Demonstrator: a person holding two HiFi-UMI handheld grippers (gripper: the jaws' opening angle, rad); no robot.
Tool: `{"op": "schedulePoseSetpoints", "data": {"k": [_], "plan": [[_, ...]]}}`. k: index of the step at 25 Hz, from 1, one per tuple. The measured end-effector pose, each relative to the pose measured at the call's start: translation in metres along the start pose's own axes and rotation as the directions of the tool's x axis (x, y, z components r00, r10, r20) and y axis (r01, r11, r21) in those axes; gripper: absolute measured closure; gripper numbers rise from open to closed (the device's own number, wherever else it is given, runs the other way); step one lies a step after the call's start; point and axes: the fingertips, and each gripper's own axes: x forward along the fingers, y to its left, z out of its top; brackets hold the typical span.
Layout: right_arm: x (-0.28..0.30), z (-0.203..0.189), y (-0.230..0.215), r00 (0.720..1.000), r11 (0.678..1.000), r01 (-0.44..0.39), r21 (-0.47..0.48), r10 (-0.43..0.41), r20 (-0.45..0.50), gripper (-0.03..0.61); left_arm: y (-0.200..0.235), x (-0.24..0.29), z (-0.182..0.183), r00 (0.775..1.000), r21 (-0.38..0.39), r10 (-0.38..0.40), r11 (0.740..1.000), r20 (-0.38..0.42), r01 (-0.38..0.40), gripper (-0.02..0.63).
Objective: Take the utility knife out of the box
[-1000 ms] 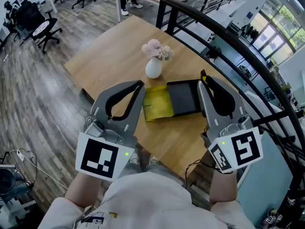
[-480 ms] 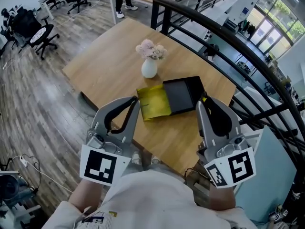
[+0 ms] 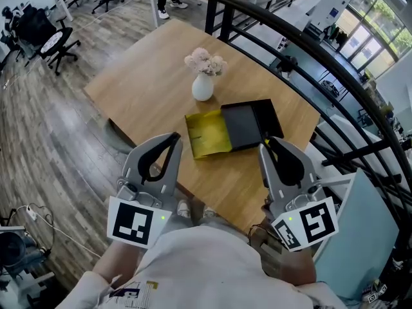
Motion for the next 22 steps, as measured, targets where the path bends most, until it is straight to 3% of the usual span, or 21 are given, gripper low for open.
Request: {"op": "schedulePoseSetpoints", "data": {"k": [10, 15, 22], "plan": [[0.009, 0.000, 0.006, 1.000, 1.000, -0.021, 0.003, 0.021, 0.000, 0.520, 0.006, 0.000, -0.003, 1.000, -0.002, 0.003, 1.000, -0.004, -0.003, 0.612], [0.012, 0.003, 0.005, 0.999, 0.998, -0.034, 0.052, 0.033, 0.030, 0.522, 0.011, 0.002, -0.007, 1.000, -0.028, -0.001, 1.000, -0.009, 0.001, 0.612], [0.018, -0.001, 0.004, 1.000, 1.000, -0.008, -0.016, 0.008, 0.005, 0.522, 0.015, 0.004, -0.005, 1.000, -0.021, -0.003, 1.000, -0.002, 0.003, 0.612]]}}
